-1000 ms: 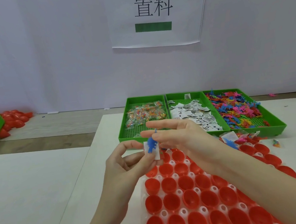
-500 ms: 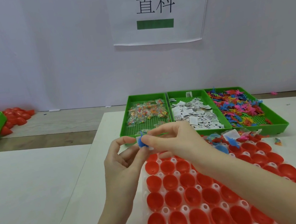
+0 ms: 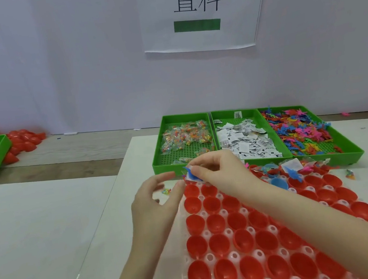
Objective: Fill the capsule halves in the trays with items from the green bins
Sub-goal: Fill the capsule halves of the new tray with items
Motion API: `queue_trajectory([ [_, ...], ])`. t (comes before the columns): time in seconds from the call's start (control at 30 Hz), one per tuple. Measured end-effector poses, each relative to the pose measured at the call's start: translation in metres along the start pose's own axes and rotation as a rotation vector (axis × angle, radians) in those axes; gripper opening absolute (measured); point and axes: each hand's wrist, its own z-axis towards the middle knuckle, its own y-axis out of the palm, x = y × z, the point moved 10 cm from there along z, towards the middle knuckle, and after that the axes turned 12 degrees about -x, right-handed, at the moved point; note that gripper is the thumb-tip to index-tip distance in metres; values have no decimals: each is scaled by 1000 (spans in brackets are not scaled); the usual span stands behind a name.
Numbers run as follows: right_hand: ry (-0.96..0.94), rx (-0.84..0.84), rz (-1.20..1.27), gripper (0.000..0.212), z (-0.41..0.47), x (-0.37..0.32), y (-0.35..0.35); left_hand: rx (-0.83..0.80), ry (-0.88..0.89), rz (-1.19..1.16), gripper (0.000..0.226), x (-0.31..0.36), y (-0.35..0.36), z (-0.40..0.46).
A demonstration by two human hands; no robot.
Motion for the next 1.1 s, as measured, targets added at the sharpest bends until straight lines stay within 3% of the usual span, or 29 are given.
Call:
queue_trajectory([
  [0.1,-79,-102,-335,17,1,-5,7,-181,-211,99,11,-31,10,5],
  [0.23,-90,-234,-495,29,2,0,26,-320,-327,181,35,-46,22,1],
  [0.43,-110,-289,-725,32,0,-1,38,-319,-305,180,24,-42,24,1],
  [0.53,-137,-298,-737,34,1,-8,38,-295,-294,167,33,-41,22,2],
  [0.73,-135,-327,-748,44,1,-17,37,-218,-283,127,26,-44,14,4],
  [0.97,-157,-377,-790,20,1,-20,42,-211,-224,137,19,-39,11,5],
  [1.1,-162,-427,-874,29,-2,-19,50,-223,-204,175,20,-34,13,6],
])
